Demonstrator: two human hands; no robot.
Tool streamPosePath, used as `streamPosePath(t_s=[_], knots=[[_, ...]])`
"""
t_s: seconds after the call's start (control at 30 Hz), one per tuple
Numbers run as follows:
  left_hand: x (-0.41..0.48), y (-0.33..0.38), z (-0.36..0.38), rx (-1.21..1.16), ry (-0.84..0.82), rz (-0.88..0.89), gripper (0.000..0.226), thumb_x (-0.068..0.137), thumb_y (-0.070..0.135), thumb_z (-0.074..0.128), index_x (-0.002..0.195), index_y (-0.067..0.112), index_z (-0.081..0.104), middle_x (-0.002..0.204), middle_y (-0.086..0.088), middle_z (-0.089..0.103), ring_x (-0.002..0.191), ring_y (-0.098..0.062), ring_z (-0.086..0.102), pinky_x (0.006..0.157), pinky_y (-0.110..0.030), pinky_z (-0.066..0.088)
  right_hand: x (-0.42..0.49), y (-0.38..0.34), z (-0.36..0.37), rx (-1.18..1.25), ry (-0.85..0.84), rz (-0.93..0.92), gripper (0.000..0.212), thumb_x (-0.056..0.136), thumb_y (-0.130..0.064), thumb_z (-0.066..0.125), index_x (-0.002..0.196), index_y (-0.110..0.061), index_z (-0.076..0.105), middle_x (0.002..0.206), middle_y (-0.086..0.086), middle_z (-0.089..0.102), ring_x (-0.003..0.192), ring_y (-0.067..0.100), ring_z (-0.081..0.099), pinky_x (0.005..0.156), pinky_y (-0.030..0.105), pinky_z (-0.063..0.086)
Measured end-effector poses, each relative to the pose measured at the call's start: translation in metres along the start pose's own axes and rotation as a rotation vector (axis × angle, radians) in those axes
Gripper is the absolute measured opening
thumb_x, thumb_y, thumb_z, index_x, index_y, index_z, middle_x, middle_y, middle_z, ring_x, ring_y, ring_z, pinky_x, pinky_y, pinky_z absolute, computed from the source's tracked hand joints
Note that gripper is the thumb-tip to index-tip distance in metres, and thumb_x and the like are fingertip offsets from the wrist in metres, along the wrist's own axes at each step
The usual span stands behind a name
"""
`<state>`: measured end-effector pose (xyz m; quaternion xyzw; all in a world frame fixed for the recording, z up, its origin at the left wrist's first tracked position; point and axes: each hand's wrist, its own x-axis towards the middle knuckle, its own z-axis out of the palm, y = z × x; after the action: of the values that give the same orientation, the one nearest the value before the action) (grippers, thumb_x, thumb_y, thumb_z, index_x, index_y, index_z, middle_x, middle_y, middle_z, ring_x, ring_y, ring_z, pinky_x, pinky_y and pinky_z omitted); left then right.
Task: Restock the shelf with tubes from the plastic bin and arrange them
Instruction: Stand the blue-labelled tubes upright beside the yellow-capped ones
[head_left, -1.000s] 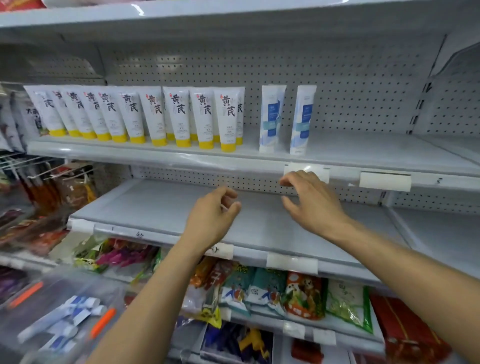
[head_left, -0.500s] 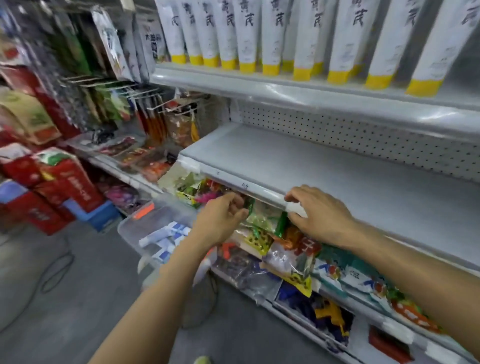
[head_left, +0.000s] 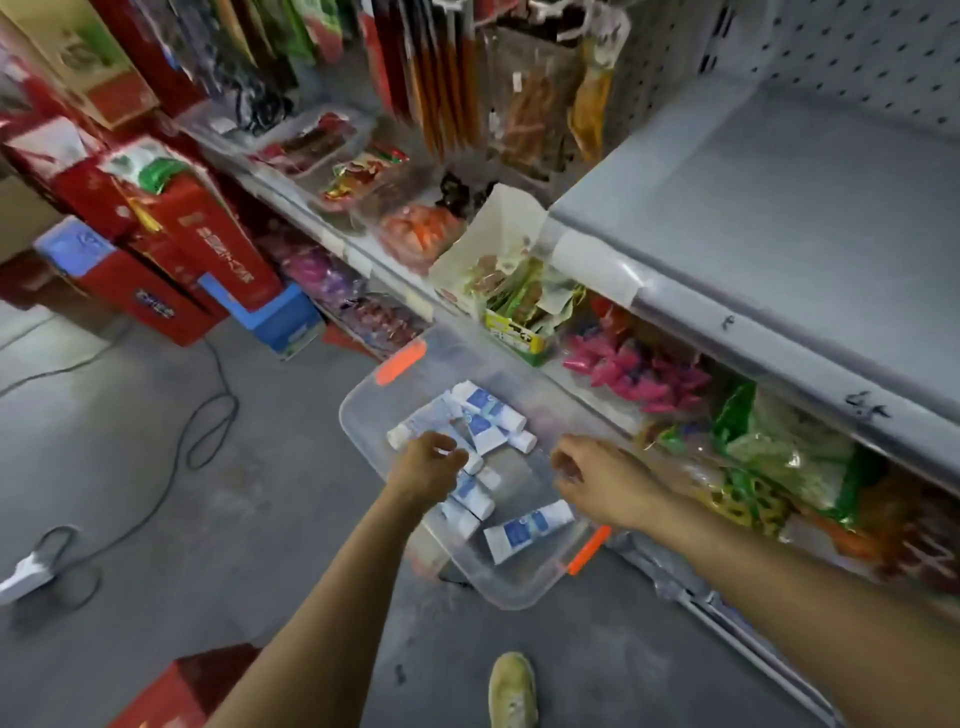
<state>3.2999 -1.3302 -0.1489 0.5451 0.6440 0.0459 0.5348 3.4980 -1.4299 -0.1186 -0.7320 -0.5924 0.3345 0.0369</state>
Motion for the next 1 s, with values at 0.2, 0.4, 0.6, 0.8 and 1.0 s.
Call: streamPosePath(t_s=[0.2,0.4,0.6,0.8,1.0], knots=[[0.106,-0.037,0.013,-0.048,-0.044,-0.159,0.042,0.090,0.017,0.062,0.126,-0.002,0.052,0.124,-0.026,0.059,0.103,-0.038,0.063,0.087,-0.045,0.055,0.092,0.010,0.073,0.078,-0.179,0.171,0.024,0.088,-0.022,0.057,0.111,-0.017,0.057,0.117,0.003,0.063,0.109,0.023,0.059,0.090,0.032,0.048],[0.185,-0.054,0.033,0.119,0.017,-0.254,0.056,0.087,0.022,0.062,0.135,0.002,0.041,0.131,-0.019,0.052,0.120,-0.038,0.054,0.100,-0.044,0.047,0.143,0.042,0.127,-0.205,-0.329,0.173,0.033,0.086,-0.018,0.057,0.119,-0.018,0.052,0.129,0.007,0.056,0.121,0.027,0.052,0.093,0.034,0.045],[0.229,-0.072,0.077,0.186,0.046,-0.370,0.107,0.075,0.044,0.065,0.148,0.002,0.000,0.147,-0.022,0.031,0.129,-0.039,0.045,0.101,-0.050,0.045,0.162,0.071,0.162,-0.614,-0.551,0.068,0.044,0.090,-0.023,0.058,0.132,-0.019,0.047,0.137,0.006,0.047,0.128,0.025,0.040,0.103,0.037,0.032],[0.229,-0.084,0.104,0.514,0.101,-0.277,0.117,0.084,0.056,0.063,0.148,-0.008,-0.010,0.159,-0.021,0.002,0.146,-0.033,0.016,0.107,-0.042,0.036,0.174,0.078,0.175,-0.766,-0.612,-0.033,0.048,0.090,-0.022,0.060,0.135,-0.018,0.046,0.137,0.005,0.048,0.129,0.022,0.043,0.105,0.037,0.031],[0.238,-0.086,0.101,0.246,0.134,-0.369,0.114,0.075,0.036,0.072,0.149,0.005,-0.009,0.146,-0.021,0.030,0.125,-0.040,0.046,0.094,-0.048,0.052,0.161,0.070,0.160,-0.834,-0.628,-0.108,0.046,0.087,-0.037,0.061,0.129,-0.021,0.048,0.129,0.002,0.054,0.121,0.020,0.048,0.098,0.032,0.036]])
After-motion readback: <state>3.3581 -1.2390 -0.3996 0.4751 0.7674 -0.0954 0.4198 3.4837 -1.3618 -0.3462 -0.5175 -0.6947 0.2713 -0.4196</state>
